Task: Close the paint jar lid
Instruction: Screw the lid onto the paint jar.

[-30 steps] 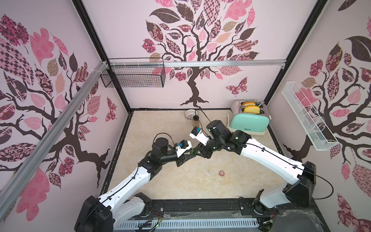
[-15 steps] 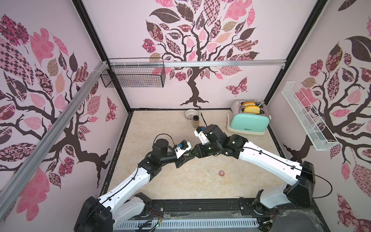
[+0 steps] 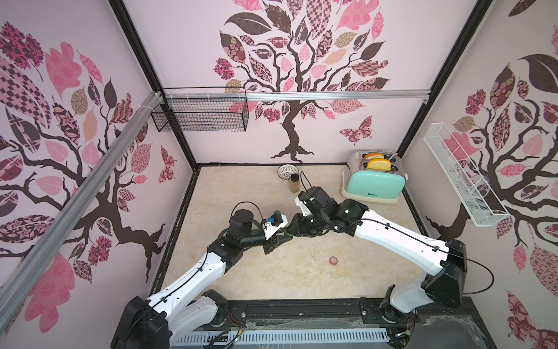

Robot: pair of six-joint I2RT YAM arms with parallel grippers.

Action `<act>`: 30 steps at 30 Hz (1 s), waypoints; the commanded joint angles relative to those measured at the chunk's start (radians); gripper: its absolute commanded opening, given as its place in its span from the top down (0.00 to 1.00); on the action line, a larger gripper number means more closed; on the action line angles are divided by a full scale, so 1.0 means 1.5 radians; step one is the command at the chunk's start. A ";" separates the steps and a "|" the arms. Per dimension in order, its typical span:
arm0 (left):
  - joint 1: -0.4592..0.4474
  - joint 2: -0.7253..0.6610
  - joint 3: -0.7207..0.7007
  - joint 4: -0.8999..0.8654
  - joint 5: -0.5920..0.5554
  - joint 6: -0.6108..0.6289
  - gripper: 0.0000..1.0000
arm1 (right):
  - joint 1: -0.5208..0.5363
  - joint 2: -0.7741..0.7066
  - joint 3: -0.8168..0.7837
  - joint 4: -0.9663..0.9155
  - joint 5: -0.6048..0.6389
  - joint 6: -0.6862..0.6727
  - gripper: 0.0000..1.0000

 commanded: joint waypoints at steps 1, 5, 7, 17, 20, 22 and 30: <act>-0.004 -0.017 0.017 0.094 0.009 0.003 0.84 | 0.027 0.007 0.038 -0.038 -0.037 -0.016 0.68; -0.004 -0.017 0.016 0.095 0.009 0.003 0.83 | 0.026 -0.007 0.070 -0.068 0.008 -0.096 0.54; -0.004 -0.017 0.015 0.095 0.009 0.004 0.83 | 0.023 -0.019 0.080 -0.081 0.033 -0.141 0.45; -0.008 -0.009 0.019 0.078 0.026 0.011 0.83 | -0.006 -0.128 0.024 -0.024 0.146 -0.413 0.05; -0.007 0.001 0.027 0.059 0.053 0.015 0.83 | -0.032 -0.164 -0.036 0.053 0.103 -0.510 0.04; -0.008 0.010 0.036 0.039 0.071 0.022 0.83 | -0.043 -0.180 -0.065 0.082 0.043 -0.594 0.04; -0.008 0.011 0.044 0.008 0.093 0.038 0.83 | -0.047 -0.182 -0.111 0.121 -0.096 -0.771 0.07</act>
